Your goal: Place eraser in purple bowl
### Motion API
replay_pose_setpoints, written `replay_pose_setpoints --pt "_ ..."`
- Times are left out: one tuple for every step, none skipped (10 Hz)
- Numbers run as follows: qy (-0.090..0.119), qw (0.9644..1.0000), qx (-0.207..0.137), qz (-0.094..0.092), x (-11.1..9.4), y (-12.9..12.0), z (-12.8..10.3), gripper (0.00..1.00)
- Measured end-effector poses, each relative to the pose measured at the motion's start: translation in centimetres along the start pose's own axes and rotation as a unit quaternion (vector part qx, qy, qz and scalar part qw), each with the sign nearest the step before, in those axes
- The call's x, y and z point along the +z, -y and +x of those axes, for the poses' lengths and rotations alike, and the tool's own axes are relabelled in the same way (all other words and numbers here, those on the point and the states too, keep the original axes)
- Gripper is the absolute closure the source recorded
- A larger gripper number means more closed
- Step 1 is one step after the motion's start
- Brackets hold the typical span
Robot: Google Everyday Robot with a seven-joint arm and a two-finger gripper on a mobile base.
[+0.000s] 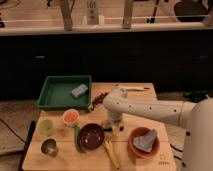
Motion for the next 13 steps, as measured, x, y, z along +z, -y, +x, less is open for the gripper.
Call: replay_pose_setpoints --pt "0.000 1.0000 0.000 0.000 0.0 0.0 -0.1 0.66" --pt "-0.002 1.0000 0.000 0.005 -0.4 0.3 0.0 0.76" --pt "-0.003 1.0000 0.001 0.010 -1.0 0.4 0.1 0.86" --pt "-0.004 0.9998 0.000 0.018 -1.8 0.6 0.1 0.96" --pt "-0.004 0.9996 -0.001 0.027 -2.7 0.8 0.0 1.00" --pt "-0.004 0.9995 -0.002 0.033 -3.4 0.8 0.0 1.00" --pt "-0.003 0.9990 -0.009 0.044 -4.5 0.9 -0.3 1.00" --pt "-0.003 0.9988 -0.012 0.048 -5.2 0.9 -0.5 1.00" --pt "-0.002 0.9984 -0.017 0.055 -5.9 0.9 -0.8 1.00" --pt "-0.003 0.9978 -0.023 0.063 -6.7 0.9 -1.0 1.00" --pt "-0.002 0.9974 -0.027 0.067 -7.2 0.9 -1.2 1.00" --pt "-0.002 0.9969 -0.031 0.073 -7.8 0.9 -1.4 1.00" --pt "-0.003 0.9964 -0.036 0.077 -8.3 0.8 -1.7 1.00"
